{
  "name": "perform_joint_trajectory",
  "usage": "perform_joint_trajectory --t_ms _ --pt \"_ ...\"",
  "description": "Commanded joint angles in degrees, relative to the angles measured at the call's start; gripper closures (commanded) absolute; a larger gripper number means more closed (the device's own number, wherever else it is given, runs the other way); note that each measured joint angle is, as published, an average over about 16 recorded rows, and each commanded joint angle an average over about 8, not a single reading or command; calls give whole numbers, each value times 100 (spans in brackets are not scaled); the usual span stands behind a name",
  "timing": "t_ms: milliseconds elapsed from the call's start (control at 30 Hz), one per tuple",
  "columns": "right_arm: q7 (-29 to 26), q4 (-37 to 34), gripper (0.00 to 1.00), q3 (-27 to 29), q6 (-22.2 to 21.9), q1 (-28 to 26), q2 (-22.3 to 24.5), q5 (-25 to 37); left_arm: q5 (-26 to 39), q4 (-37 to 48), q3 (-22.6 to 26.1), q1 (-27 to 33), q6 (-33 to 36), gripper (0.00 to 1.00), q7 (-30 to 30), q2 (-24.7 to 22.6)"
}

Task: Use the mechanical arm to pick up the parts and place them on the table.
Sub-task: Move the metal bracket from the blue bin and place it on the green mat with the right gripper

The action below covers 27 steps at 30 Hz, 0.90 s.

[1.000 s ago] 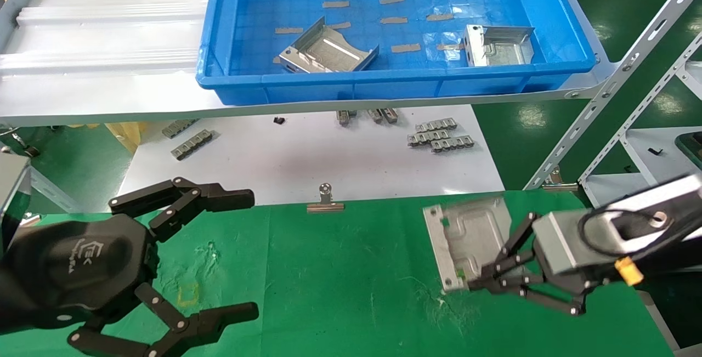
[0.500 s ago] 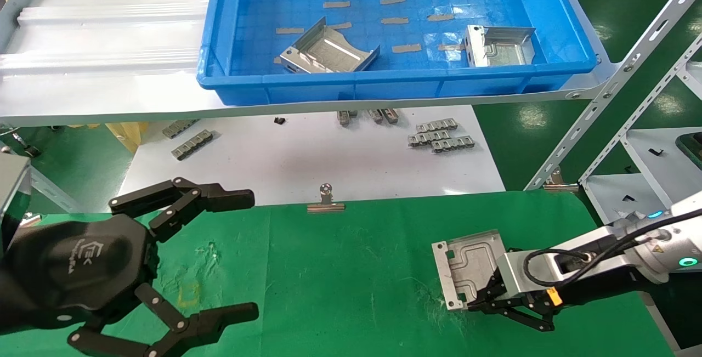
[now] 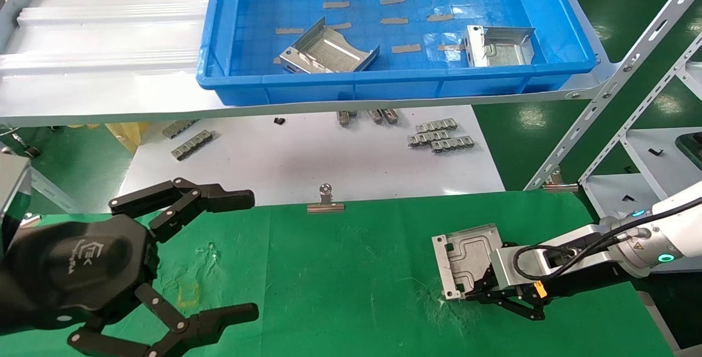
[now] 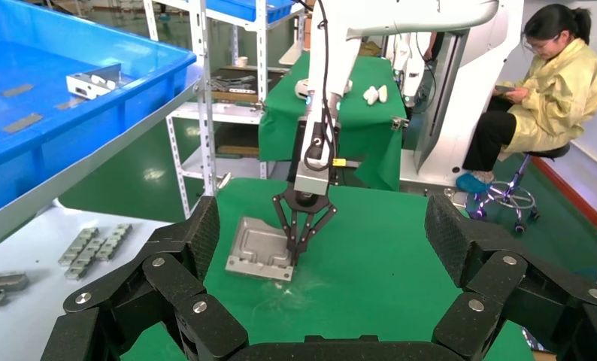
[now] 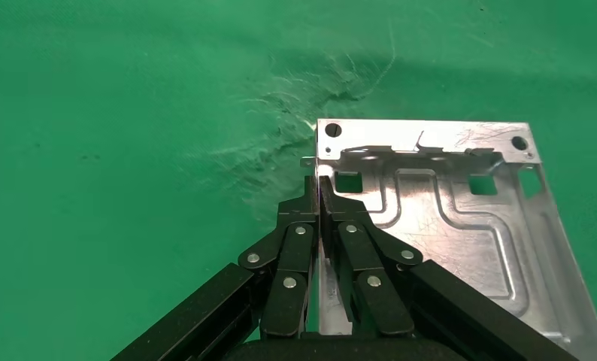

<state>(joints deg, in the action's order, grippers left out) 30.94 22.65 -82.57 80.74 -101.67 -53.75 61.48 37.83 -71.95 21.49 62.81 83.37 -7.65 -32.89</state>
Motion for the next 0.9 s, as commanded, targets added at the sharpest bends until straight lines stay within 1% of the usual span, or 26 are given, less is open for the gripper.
perform_joint_trajectory --t_ms 33,233,467,533,700,800,900 --pt "72 -89 0 -2 -16 18 -38 9 0 0 0 0 0 0 0 0" --pt "297 -139 0 20 -84 32 -102 7 0 0 0 0 0 0 0 0" --pt "409 10 0 50 127 -200 3 -7 0 0 0 0 0 0 0 0" --pt "362 78 0 86 214 -282 67 -66 0 0 1 0 0 0 0 0" --pt "28 161 0 207 400 -416 209 -301 -1 0 1 0 0 0 0 0" --pt "-156 140 0 285 446 -452 259 -449 -1 1 1 -1 -1 0 0 1" --pt "-226 120 0 326 462 -469 280 -523 -1 1 1 -1 -1 0 0 1"
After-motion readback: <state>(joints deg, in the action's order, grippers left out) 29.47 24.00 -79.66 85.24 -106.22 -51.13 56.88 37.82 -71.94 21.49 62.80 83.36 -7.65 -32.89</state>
